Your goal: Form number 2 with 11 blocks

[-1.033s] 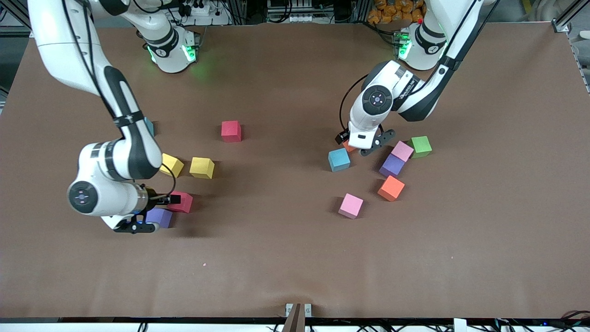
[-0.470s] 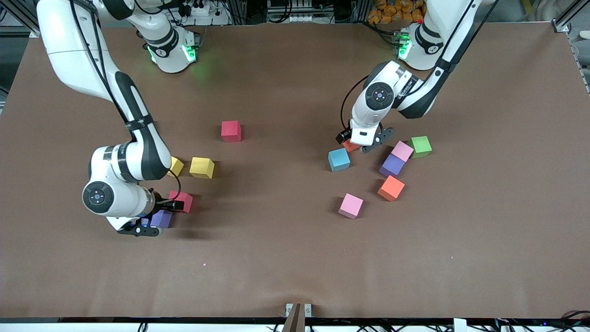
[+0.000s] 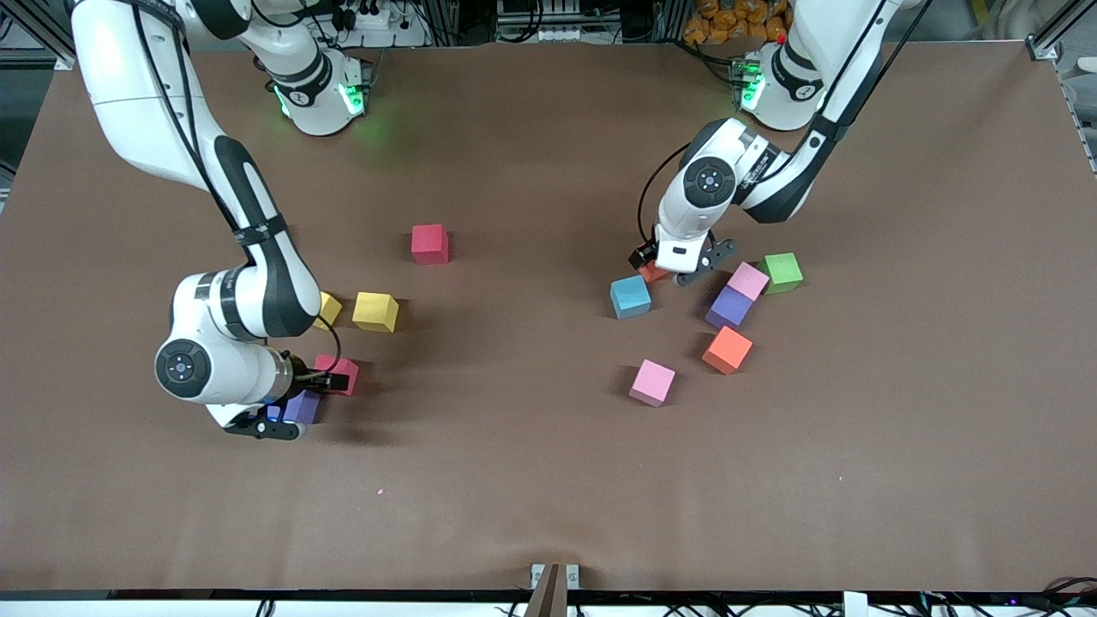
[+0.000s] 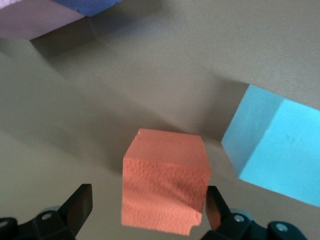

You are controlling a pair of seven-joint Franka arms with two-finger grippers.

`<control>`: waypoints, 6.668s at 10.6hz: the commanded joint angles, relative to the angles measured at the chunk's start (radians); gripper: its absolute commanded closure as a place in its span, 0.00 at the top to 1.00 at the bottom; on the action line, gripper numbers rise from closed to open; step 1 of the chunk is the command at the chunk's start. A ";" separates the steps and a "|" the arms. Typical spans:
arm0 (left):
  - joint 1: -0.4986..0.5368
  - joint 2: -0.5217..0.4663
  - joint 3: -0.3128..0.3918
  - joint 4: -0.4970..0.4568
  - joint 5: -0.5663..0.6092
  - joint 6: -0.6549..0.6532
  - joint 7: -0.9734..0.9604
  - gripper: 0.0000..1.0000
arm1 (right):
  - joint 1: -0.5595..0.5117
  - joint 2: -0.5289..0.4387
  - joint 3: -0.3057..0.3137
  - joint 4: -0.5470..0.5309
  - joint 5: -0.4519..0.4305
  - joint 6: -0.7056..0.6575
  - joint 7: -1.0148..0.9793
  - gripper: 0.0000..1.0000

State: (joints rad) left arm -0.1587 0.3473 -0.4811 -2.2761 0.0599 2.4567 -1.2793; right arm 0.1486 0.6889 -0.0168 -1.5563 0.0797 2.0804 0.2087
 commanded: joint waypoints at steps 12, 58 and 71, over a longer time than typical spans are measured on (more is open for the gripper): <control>-0.223 0.019 -0.085 0.109 0.032 -0.007 0.184 0.24 | 0.005 0.043 0.003 -0.001 0.015 0.006 0.014 1.00; -0.186 0.257 0.128 0.480 0.123 -0.294 0.239 1.00 | 0.609 -0.448 0.041 -0.468 -0.196 -0.020 -0.719 0.63; -0.159 0.233 0.108 0.443 0.107 -0.295 0.209 0.15 | 0.903 -0.309 0.041 -0.547 -0.201 0.228 -0.590 0.63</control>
State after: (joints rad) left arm -0.3410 0.6157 -0.3633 -1.8186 0.1643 2.1730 -1.0477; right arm 1.0045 0.3684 0.0307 -2.1064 -0.1028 2.2969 -0.4606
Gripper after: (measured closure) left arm 0.396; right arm 0.366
